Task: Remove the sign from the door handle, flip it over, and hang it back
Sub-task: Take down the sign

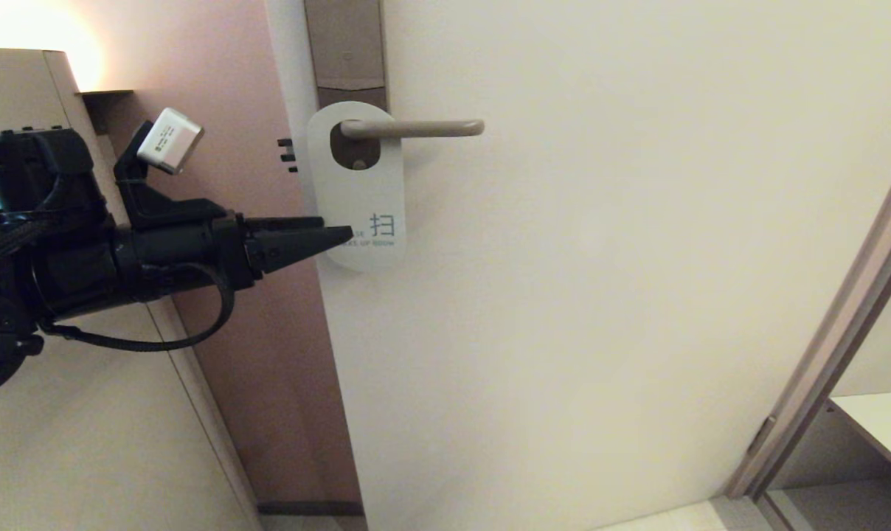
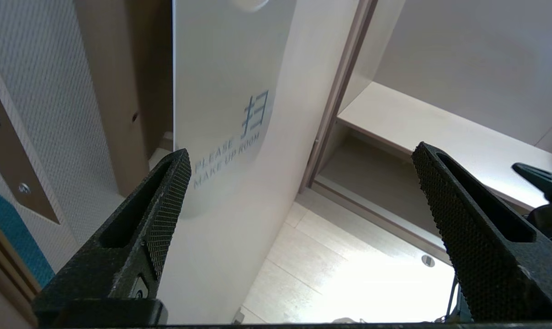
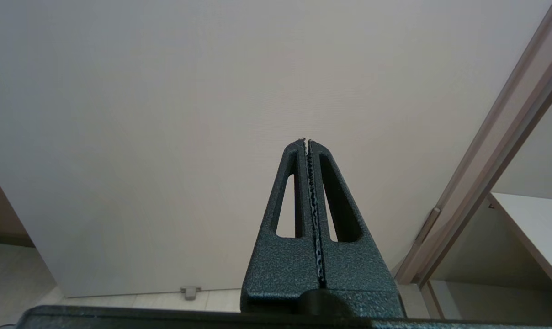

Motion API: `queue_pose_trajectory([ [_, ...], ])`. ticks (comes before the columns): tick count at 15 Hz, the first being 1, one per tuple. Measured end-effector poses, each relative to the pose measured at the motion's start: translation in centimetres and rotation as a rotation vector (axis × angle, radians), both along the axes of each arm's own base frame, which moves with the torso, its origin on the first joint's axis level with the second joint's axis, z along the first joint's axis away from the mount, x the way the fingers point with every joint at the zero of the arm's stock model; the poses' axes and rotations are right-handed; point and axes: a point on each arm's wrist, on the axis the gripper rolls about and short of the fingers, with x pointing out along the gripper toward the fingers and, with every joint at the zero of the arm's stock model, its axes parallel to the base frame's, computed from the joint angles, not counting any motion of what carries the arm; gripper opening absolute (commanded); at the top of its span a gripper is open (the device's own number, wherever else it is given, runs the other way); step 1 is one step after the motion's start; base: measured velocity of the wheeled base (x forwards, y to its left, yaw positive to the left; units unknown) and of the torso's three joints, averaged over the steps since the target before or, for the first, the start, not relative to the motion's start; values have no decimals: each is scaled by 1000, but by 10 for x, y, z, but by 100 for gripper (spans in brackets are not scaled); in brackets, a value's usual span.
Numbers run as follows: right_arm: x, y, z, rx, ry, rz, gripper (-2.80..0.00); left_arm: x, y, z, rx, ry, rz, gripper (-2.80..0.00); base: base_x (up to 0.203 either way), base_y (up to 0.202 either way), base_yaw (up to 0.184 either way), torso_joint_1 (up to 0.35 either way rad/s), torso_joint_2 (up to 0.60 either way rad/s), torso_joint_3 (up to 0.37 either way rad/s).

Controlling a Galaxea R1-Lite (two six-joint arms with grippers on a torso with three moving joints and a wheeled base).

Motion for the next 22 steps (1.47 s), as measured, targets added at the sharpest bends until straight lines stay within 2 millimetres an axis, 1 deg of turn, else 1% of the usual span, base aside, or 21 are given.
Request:
queue_pose_trajectory([
  [3, 0, 0, 0, 0, 0, -1, -280, 5, 0, -2, 4, 1, 5, 0, 0, 0, 0, 0, 0, 0],
  [7, 0, 0, 0, 0, 0, 0, -280, 12, 1, 3, -5, -55, 19, 0, 0, 0, 0, 0, 0, 0],
  [9, 0, 0, 0, 0, 0, 0, -280, 13, 1, 2, -6, -52, 22, 0, 0, 0, 0, 0, 0, 0],
  [12, 0, 0, 0, 0, 0, 0, -280, 12, 1, 3, -6, -54, 23, 0, 0, 0, 0, 0, 0, 0],
  [22, 0, 0, 0, 0, 0, 0, -280, 8, 11, 8, -10, -62, 51, 0, 0, 0, 0, 0, 0, 0],
])
